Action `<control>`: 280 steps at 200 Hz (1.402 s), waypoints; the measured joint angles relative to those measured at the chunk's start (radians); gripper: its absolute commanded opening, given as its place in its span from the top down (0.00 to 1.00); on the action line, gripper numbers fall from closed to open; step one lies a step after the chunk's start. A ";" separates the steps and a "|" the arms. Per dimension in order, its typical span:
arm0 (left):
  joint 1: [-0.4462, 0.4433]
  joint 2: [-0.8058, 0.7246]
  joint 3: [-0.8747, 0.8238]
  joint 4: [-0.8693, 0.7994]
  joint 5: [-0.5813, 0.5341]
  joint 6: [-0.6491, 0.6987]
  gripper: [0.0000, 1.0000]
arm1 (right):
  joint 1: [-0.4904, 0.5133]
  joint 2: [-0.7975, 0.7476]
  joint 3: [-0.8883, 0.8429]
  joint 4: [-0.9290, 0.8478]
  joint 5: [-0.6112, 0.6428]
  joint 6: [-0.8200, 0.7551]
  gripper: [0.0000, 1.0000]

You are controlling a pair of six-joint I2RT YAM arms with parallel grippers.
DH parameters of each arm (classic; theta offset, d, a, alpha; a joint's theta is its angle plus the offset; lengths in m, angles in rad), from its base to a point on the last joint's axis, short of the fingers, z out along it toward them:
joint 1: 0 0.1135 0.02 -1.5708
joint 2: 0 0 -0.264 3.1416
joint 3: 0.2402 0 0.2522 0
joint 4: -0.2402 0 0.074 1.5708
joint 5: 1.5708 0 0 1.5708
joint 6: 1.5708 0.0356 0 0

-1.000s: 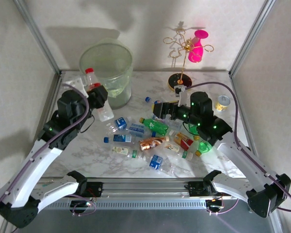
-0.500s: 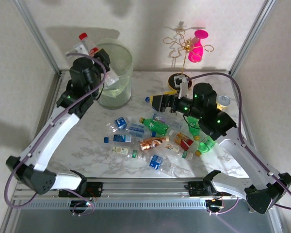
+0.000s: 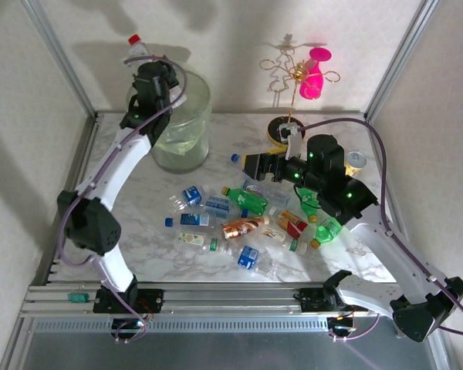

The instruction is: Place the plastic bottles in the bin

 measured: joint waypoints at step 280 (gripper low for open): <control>0.083 0.228 0.039 -0.292 0.299 -0.192 0.25 | 0.000 -0.010 -0.027 0.000 0.080 -0.002 0.02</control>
